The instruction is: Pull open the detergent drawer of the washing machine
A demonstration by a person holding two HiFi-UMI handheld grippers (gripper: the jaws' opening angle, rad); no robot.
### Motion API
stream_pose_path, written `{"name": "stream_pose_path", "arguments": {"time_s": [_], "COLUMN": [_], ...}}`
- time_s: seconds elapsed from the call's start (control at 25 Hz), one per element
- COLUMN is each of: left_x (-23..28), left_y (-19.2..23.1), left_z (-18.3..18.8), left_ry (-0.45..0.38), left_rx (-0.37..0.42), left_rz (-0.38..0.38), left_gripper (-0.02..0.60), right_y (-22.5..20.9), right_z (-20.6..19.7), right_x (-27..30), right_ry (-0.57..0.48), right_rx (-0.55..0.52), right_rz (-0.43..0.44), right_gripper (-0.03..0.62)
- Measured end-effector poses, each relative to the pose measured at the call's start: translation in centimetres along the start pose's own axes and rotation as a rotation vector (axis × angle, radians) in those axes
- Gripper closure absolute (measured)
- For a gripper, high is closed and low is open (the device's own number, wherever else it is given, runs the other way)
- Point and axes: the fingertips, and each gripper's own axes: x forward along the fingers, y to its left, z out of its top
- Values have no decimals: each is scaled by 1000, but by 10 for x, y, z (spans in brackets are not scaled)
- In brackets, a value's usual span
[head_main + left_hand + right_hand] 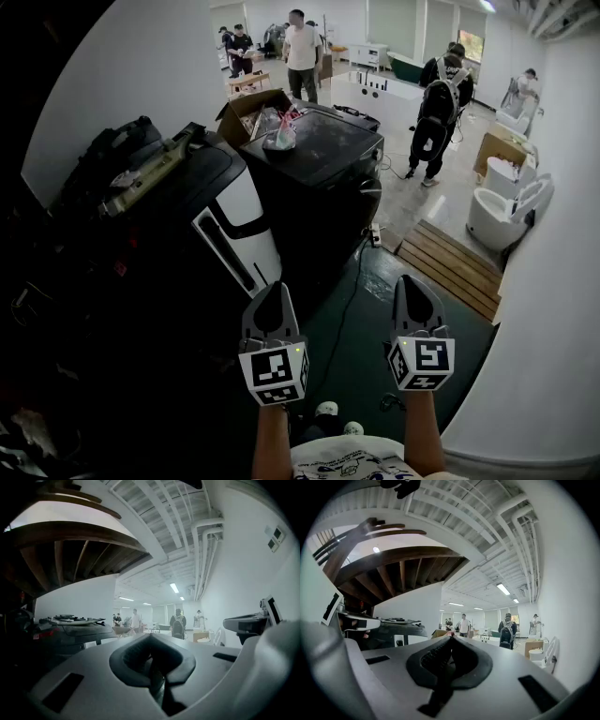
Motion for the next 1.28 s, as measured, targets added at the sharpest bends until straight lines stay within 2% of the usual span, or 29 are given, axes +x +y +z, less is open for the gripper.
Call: {"name": "stream_pose_path", "arguments": {"time_s": [0.56, 0.92, 1.16, 1.28], "left_x": [34, 66, 87, 101], "left_y": [16, 38, 52, 57], "left_z": [-5, -18, -30, -36], "left_ry": [-2, 9, 35, 49], "left_rx": [0, 4, -7, -17], "left_rz": [-16, -36, -35, -26], "left_gripper": [568, 568, 568, 568], "right_y": [4, 16, 29, 28], "right_z": [-7, -20, -30, -32], "right_x": [35, 69, 94, 110], "right_ry": [8, 2, 37, 40], "right_rx": [-16, 56, 61, 57], "right_rz": [-10, -9, 35, 48], "right_gripper": [582, 576, 452, 445]}}
